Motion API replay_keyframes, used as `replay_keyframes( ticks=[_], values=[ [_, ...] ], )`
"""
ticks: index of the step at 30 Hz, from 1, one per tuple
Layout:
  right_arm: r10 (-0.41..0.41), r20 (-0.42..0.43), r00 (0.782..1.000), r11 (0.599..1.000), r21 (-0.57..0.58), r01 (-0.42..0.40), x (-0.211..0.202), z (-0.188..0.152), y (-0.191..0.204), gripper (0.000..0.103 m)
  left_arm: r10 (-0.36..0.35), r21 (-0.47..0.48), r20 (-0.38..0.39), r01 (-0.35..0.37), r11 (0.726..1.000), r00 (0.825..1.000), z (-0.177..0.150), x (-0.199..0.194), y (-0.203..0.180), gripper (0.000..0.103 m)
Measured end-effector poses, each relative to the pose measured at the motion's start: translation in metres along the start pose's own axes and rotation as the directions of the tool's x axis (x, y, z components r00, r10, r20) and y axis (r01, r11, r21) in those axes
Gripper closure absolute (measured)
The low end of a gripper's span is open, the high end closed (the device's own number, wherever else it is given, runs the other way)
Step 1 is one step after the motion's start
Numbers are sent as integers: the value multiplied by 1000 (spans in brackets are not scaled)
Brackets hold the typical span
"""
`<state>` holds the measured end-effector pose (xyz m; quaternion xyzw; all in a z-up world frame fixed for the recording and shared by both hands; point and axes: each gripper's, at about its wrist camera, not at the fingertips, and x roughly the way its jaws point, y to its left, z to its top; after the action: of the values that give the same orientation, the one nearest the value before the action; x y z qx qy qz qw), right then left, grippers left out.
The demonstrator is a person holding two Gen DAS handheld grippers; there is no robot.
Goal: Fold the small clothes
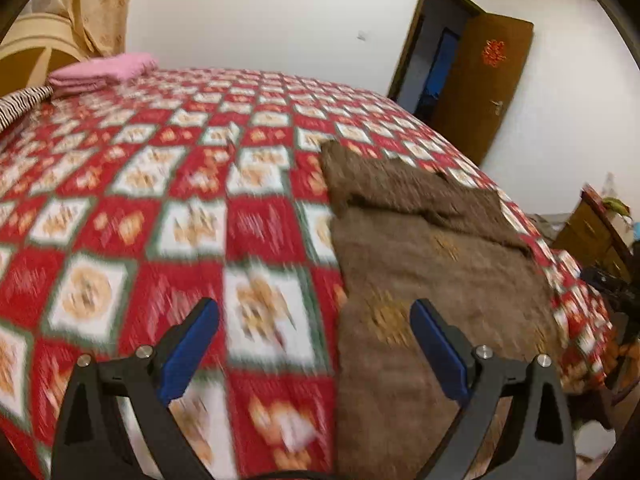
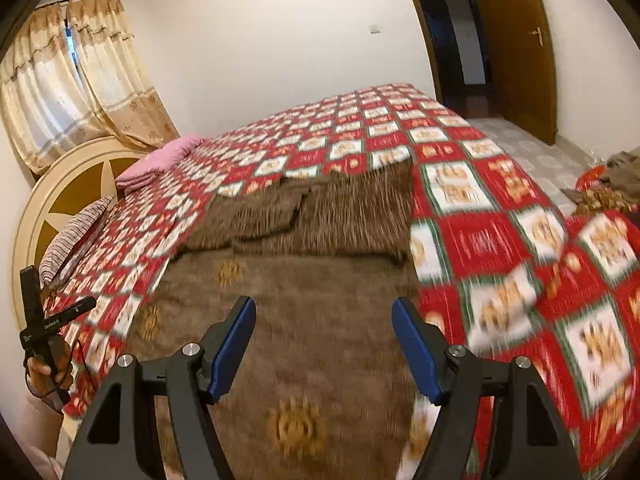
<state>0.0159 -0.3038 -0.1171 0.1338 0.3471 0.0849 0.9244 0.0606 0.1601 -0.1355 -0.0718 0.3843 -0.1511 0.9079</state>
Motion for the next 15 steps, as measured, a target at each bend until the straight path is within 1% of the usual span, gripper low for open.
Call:
replay_keyframes(
  ticks=[2, 3, 5, 8, 10, 13, 15],
  values=[
    [11, -24, 1000, 1000, 8, -10, -4, -12, -3, 32, -13, 2, -27, 13, 1000, 1000, -16, 2, -7, 5],
    [8, -37, 999, 1000, 9, -8, -5, -18, -3, 32, -17, 7, -53, 17, 1000, 998, -26, 5, -11, 5],
    [2, -69, 998, 1000, 11, -2, -11, -33, -4, 32, -23, 7, -79, 23, 1000, 997, -41, 5, -15, 6],
    [-4, -122, 993, 999, 31, 8, -20, -59, -8, 32, -39, 4, -95, 40, 999, 995, -62, 1, -20, 6],
    [-24, -174, 984, 999, 20, 28, -23, -74, -9, 32, -43, 15, -98, 44, 999, 994, -71, -2, -24, 6],
    [-59, -222, 973, 998, -3, 60, -29, -94, -9, 32, -31, 53, -107, 37, 998, 994, -80, -5, -32, 6],
    [-56, -239, 969, 998, 6, 59, -30, -102, -11, 32, -21, 79, -111, 30, 996, 994, -86, -9, -37, 6]
  ],
)
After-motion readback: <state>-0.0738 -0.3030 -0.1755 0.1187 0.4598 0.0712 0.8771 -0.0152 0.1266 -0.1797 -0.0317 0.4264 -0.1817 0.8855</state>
